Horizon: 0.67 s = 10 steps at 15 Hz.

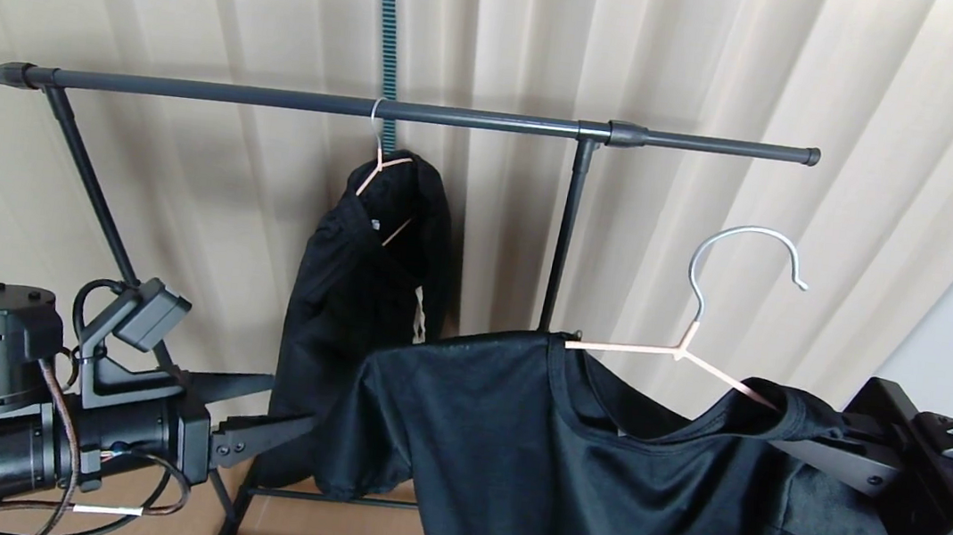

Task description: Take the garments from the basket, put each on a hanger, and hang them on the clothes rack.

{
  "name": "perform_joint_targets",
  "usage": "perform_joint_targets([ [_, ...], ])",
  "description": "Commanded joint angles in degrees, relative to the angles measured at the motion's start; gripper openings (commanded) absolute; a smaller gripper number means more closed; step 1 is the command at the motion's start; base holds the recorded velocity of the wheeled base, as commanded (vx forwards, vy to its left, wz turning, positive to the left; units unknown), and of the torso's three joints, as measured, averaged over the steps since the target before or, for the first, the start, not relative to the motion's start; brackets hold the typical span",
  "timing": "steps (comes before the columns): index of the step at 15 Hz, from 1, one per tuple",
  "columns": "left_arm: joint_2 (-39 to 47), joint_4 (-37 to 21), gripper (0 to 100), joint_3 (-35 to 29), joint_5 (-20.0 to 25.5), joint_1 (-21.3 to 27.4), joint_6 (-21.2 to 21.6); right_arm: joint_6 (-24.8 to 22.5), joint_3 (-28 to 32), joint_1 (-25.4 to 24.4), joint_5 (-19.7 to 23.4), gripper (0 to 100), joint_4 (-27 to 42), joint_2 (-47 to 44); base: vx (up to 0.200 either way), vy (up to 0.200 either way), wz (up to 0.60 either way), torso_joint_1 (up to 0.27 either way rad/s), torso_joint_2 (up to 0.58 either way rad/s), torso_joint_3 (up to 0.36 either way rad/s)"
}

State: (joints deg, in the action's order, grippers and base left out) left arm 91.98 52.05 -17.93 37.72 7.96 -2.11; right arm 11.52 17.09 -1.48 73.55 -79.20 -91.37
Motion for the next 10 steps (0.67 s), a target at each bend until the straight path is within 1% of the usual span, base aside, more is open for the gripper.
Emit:
perform_joint_targets([
  [1,-1.36,-0.02,100,-3.07,-0.10,1.36,-1.41,-0.09,-0.22,-0.11,0.02,0,0.01,-0.30,0.000,0.000,0.00,0.000,0.00,0.000],
  [2,-1.71,-0.20,100,-4.39,-0.10,2.23,-1.49,-0.09,-0.39,-0.28,0.11,0,0.01,-0.83,0.000,0.000,0.00,0.000,0.00,0.000],
  [3,-2.07,-0.81,100,-7.47,-0.19,4.34,-1.58,-0.27,-0.57,-0.55,1.16,0,-0.08,-1.27,0.000,0.000,0.00,0.000,0.00,0.000],
  [4,-2.59,-2.66,100,-10.46,-0.19,6.19,-1.67,-0.53,-1.10,-0.46,2.92,0,-0.08,-1.71,0.000,0.000,0.00,0.000,0.00,0.000],
  [5,-3.82,-7.41,100,-14.68,-0.36,7.95,-1.85,-0.62,-1.27,-0.55,4.15,0,-0.16,-2.41,0.000,0.000,0.00,0.000,0.00,0.000],
  [7,-6.02,-21.38,100,-24.34,-1.68,11.20,-1.67,-0.71,-1.45,-0.63,4.76,0,-0.69,-3.90,0.000,0.000,0.00,0.000,0.00,0.000],
  [8,-6.28,-26.04,100,-28.03,-1.77,12.69,-1.32,-0.71,-1.89,-1.16,4.76,0,-1.31,-4.43,0.000,0.000,0.00,0.000,0.00,0.000],
  [9,-6.20,-29.03,100,-31.02,-1.77,14.01,-0.53,-0.89,-2.24,-1.78,4.76,0,-2.01,-4.78,0.000,0.000,0.00,0.000,0.00,0.000],
  [10,-6.11,-32.54,100,-33.92,-1.77,16.12,1.58,-1.06,-2.41,-2.48,4.76,0,-2.80,-5.75,0.000,0.000,0.00,0.000,0.00,0.000],
])
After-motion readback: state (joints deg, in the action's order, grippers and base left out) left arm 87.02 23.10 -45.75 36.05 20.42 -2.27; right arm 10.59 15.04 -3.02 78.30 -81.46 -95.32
